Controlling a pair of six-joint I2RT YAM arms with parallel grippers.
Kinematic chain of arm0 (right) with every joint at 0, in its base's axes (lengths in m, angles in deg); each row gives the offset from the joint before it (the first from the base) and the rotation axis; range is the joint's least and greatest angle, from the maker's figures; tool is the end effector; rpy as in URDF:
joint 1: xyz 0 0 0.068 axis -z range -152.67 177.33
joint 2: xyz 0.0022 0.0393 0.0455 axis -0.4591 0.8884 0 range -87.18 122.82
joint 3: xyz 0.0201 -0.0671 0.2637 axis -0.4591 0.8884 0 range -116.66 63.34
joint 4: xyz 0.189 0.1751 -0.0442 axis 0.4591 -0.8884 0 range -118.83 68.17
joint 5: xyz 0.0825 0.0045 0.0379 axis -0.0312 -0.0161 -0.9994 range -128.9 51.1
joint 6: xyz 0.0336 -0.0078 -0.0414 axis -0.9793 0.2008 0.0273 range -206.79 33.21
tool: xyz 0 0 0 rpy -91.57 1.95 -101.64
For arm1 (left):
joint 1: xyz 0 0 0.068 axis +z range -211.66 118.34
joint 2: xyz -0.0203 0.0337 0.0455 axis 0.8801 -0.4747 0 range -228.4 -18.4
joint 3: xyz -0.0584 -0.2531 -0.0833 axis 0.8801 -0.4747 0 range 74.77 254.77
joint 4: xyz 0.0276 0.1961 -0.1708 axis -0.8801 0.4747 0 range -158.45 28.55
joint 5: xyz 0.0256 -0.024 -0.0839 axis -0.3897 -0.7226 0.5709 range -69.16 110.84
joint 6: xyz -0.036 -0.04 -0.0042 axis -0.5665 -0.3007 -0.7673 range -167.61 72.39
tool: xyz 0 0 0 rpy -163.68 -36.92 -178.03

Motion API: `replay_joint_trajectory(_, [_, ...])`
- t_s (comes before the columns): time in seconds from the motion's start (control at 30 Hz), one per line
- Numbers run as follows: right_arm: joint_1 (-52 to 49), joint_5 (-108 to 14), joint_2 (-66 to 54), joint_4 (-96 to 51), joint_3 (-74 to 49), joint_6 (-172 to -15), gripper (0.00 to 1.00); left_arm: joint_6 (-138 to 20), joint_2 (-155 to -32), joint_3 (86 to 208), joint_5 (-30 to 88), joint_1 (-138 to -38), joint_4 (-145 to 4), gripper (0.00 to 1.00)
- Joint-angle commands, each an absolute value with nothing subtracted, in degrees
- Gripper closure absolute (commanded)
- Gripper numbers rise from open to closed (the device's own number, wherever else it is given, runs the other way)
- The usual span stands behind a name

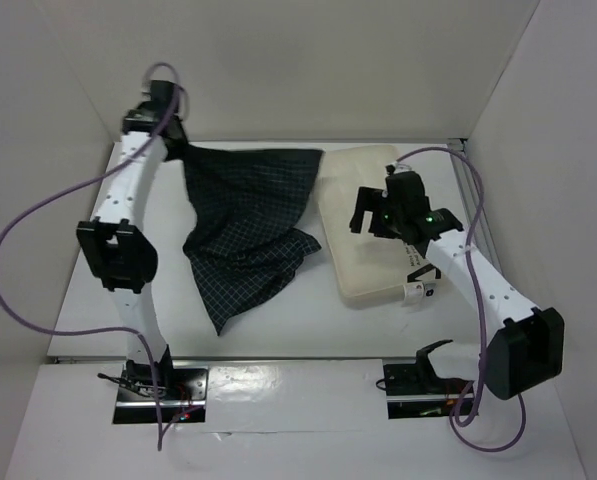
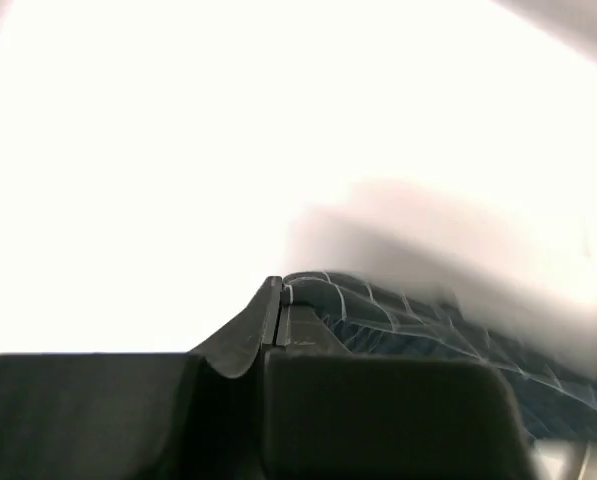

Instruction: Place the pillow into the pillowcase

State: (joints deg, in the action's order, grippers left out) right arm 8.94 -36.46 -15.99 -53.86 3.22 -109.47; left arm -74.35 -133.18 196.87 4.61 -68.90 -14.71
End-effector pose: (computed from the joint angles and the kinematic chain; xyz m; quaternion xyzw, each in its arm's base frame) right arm 0.2537 0.0827 0.3004 0.0428 0.9162 0.1213 0.3794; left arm 0.4385 -0.0457 0.3655 -0.2074 0.8971 0.0180 0.3898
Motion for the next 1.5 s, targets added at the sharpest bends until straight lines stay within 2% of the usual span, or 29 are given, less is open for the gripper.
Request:
replay_joint_trajectory(0.0, [2.56, -38.02, -14.42, -53.22, -0.38, -108.32, 0.01, -82.49, -134.41, 200.89, 2.91, -60.27, -8.68, 1.0])
replay_joint_trajectory(0.03, [1.15, -38.81, -13.89, -52.34, -0.38, -108.32, 0.01, -82.5, -134.94, 201.41, 7.35, -56.95, -9.29, 0.85])
replay_joint_trajectory(0.1, [-3.24, -39.42, -11.78, -51.02, -0.9, -108.85, 0.01, -80.49, -136.0, 201.94, 11.51, -56.03, -9.3, 0.44])
replay_joint_trajectory(0.13, [-4.65, -39.43, -10.9, -50.05, -0.91, -109.55, 0.01, -79.7, -136.0, 201.25, 13.7, -56.03, -9.3, 0.15])
replay_joint_trajectory(0.2, [-8.08, -41.09, -8.27, -47.34, -0.29, -110.08, 0.01, -78.37, -133.21, 197.4, 13.56, -59.01, -8.68, 0.04])
replay_joint_trajectory(0.33, [-12.04, -43.91, -3.78, -43.29, 1.03, -111.49, 0.01, -78.45, -125.22, 188.88, 12.15, -65.6, -8.68, 0.02])
replay_joint_trajectory(0.43, [-14.85, -44.44, -0.71, -41.35, 1.03, -112.19, 0.01, -80.03, -119.23, 175.87, 12.93, -71.14, -11.22, 0.07])
replay_joint_trajectory(0.47, [-15.47, -44.44, 0.0, -41.34, 1.03, -112.89, 0.01, -80.04, -115.47, 169.23, 13.63, -72.46, -12.71, 0.07])
replay_joint_trajectory(0.7, [-15.47, -43.21, 6.85, -39.41, -3.01, -112.9, 0.01, -92.5, -101.21, 143.82, 10.74, -81.86, -13.6, 0.07])
replay_joint_trajectory(0.87, [-12.93, -43.91, 12.21, -38.01, -6.97, -112.37, 0.01, -100.51, -88.39, 131.74, 14.51, -87.4, -17.27, 0.03])
replay_joint_trajectory(1.0, [-11.69, -45.32, 16.43, -36.95, -10.3, -111.84, 0.02, -102.8, -84.15, 123.82, 20.4, -90.48, -22.56, 0.0])
replay_joint_trajectory(1.13, [-11.69, -45.32, 19.69, -36.95, -13.64, -111.31, 0.06, -106.75, -81.52, 118.46, 19.28, -94.87, -24.93, 0.0])
replay_joint_trajectory(1.2, [-11.69, -46.01, 21.44, -36.95, -15.67, -110.79, 0.12, -108.86, -80.64, 116.17, 18.65, -97.34, -24.94, 0.0])
replay_joint_trajectory(1.33, [-11.69, -46.02, 24.52, -37.65, -19.18, -110.78, 0.3, -111.06, -79.75, 112.22, 15.93, -99.45, -26.78, 0.0])
replay_joint_trajectory(1.4, [-11.69, -46.02, 25.05, -37.65, -20.41, -110.78, 0.5, -112.29, -81.24, 110.2, 14.43, -100.07, -27.31, 0.0])
replay_joint_trajectory(1.47, [-11.69, -45.32, 25.05, -37.65, -20.94, -111.31, 0.68, -112.82, -82.73, 108.62, 14.43, -100.07, -28.71, 0.06])
